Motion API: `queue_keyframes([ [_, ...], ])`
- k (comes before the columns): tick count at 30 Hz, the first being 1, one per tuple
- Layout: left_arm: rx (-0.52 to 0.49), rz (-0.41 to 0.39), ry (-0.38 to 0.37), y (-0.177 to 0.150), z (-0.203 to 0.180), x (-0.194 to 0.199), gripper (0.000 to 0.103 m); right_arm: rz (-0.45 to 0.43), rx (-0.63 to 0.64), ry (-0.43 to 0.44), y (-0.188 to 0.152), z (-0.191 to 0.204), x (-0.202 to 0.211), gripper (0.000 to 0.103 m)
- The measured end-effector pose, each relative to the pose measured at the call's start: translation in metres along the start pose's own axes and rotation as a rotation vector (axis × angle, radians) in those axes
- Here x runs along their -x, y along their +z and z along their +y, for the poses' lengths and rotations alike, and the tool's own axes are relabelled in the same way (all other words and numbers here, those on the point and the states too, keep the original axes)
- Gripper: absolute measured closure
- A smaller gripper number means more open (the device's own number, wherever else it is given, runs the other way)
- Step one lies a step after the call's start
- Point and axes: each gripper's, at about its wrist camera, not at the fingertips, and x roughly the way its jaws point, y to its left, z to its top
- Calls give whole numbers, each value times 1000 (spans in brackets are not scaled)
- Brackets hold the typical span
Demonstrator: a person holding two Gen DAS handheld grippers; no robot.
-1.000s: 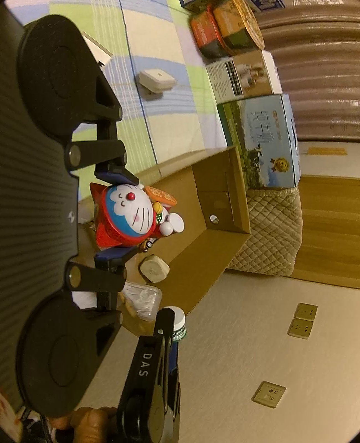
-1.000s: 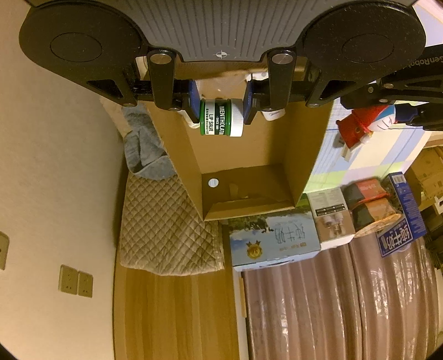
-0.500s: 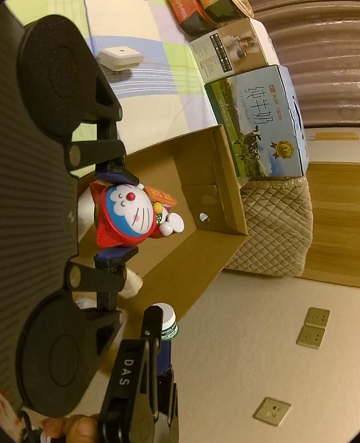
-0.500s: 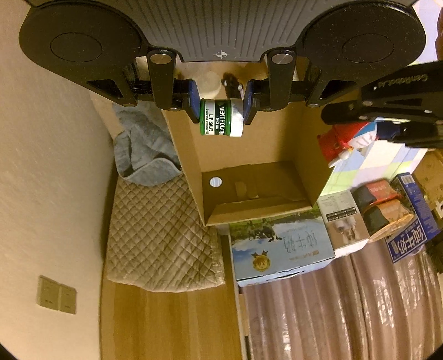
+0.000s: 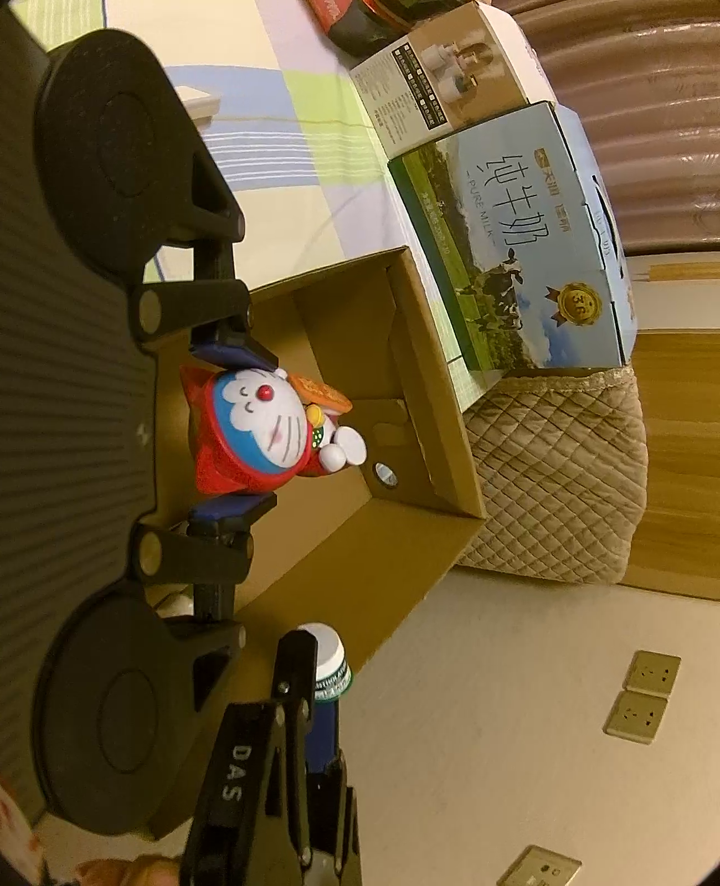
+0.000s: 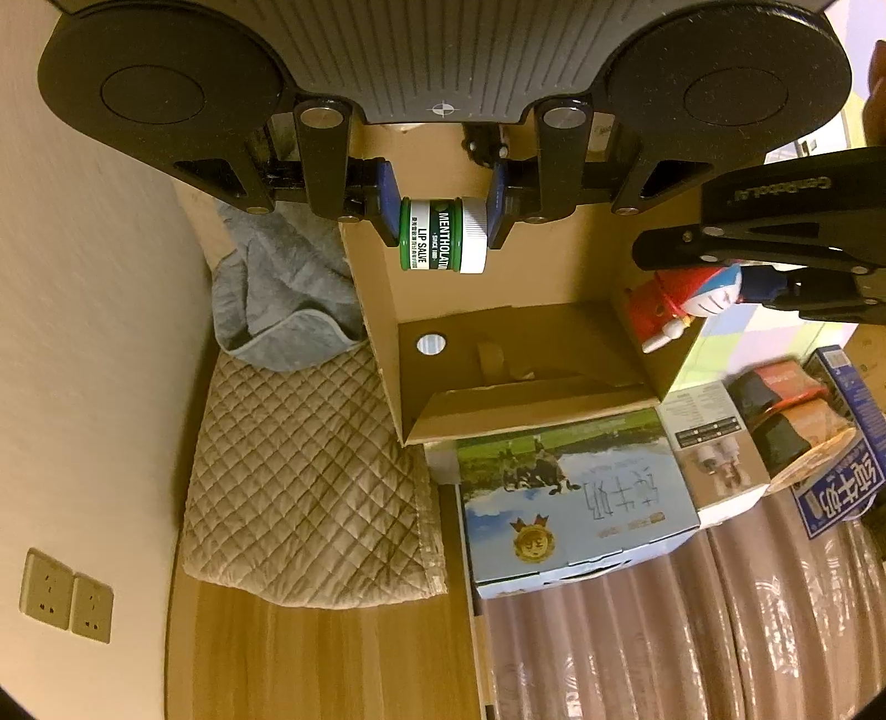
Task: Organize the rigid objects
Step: 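Open both grippers to drop the figure and bottle into the box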
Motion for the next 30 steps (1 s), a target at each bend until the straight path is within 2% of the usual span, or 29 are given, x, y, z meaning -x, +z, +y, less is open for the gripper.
queue_keyframes([
  [5, -16, -22, 23, 6, 3, -8, 62, 4, 4, 7, 2, 2, -5, 75],
  [6, -14, -31, 30, 7, 4, -7, 55, 6, 3, 7, 2, 3, -5, 74],
  [7, -7, -34, 34, 8, 6, -6, 51, 8, 0, 8, 1, 3, -6, 74],
  [17, -1, -51, 42, 10, 18, 11, 51, 15, 6, 12, -1, 6, -7, 74],
  [30, 19, -36, 34, -1, 20, 15, 49, 21, 18, 20, 0, 13, -9, 74],
])
